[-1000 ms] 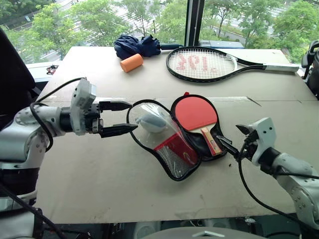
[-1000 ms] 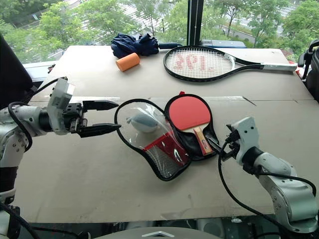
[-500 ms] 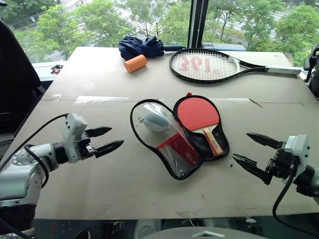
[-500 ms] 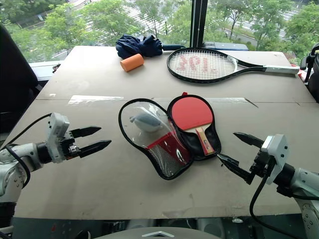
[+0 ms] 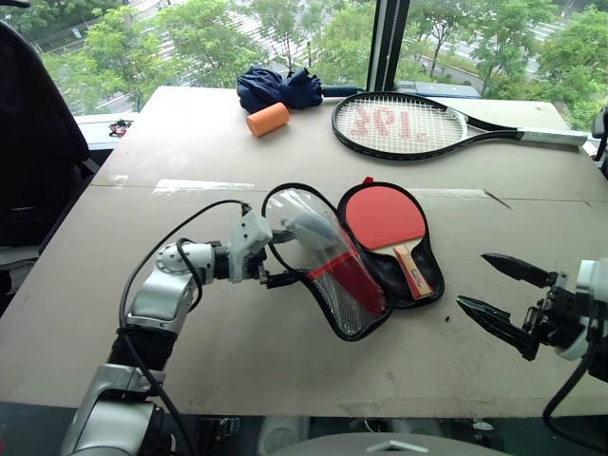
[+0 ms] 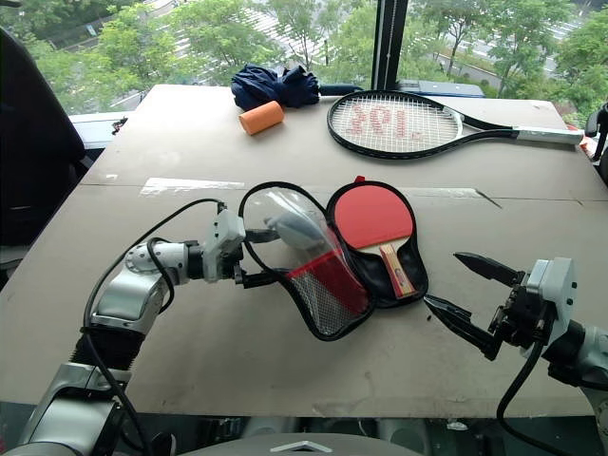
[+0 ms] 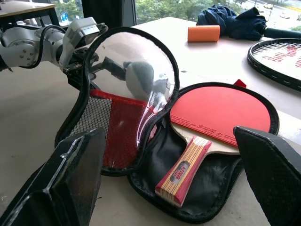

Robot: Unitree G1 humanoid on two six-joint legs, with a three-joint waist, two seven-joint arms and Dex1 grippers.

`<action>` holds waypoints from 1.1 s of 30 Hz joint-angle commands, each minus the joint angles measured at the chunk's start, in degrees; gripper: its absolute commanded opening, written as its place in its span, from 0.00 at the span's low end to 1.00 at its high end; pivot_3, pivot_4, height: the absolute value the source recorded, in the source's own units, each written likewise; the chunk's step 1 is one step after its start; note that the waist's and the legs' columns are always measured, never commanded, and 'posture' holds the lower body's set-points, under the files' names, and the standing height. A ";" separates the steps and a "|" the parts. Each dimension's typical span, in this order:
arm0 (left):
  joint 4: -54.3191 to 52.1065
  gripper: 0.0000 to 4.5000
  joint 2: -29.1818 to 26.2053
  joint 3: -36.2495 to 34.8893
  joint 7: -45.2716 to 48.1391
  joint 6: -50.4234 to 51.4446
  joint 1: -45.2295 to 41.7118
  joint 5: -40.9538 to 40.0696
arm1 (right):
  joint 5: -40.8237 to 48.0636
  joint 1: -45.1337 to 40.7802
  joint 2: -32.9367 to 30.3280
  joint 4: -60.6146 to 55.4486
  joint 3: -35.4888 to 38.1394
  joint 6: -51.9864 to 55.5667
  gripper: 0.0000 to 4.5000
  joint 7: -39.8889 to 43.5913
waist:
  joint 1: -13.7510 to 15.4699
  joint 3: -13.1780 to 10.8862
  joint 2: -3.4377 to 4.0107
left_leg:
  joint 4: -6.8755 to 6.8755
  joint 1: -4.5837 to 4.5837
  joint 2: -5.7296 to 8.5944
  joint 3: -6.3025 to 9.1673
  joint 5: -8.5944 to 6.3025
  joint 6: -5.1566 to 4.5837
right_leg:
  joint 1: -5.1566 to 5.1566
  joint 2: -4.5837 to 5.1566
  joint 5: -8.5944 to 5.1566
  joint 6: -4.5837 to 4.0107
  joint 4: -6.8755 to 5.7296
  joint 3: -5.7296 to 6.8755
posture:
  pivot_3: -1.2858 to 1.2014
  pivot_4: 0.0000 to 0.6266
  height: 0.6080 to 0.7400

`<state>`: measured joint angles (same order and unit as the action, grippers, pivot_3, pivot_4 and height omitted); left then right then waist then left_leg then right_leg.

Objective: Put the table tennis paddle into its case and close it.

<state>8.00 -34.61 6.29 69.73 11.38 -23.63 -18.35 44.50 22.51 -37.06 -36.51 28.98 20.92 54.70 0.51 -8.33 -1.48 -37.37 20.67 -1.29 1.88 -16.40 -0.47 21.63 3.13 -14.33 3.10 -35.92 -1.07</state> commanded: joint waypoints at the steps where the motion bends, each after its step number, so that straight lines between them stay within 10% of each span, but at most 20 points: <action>1: -2.36 1.00 2.34 0.43 1.57 2.63 -5.06 -3.12 | 2.43 1.89 -0.99 -1.74 6.38 -2.07 0.97 1.65 | 0.30 -0.02 0.02 | 0.00 0.00 0.00 0.02 0.00 0.00 | 0.00 -0.01 0.00 0.00 -0.01 0.02 | 0.52 0.24 1.00; 16: 23.91 1.00 22.10 6.07 -7.81 -7.26 -24.17 7.39 | 5.61 2.70 -1.21 -6.86 7.92 -0.68 0.97 -4.78 | -0.12 0.04 0.05 | -0.14 0.04 0.12 0.05 0.01 -0.01 | -0.08 -0.10 0.09 0.20 0.03 -0.13 | 0.52 0.24 1.00; 33: -7.22 1.00 8.16 -4.27 -3.65 9.65 -14.34 -8.03 | -2.19 -8.53 -1.90 -0.97 -5.79 0.40 0.97 -10.32 | -0.10 0.05 0.15 | -0.10 0.01 0.04 0.12 0.01 -0.01 | -0.06 -0.14 0.09 0.19 0.00 -0.11 | 0.52 0.24 1.00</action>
<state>5.61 -24.83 3.59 65.64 18.84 -38.24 -24.30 44.42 15.31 -38.67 -38.04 23.88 22.03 45.64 0.40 -8.28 -1.33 -37.48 20.68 -1.25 1.99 -16.39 -0.48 21.58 2.99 -14.23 3.29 -35.92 -1.19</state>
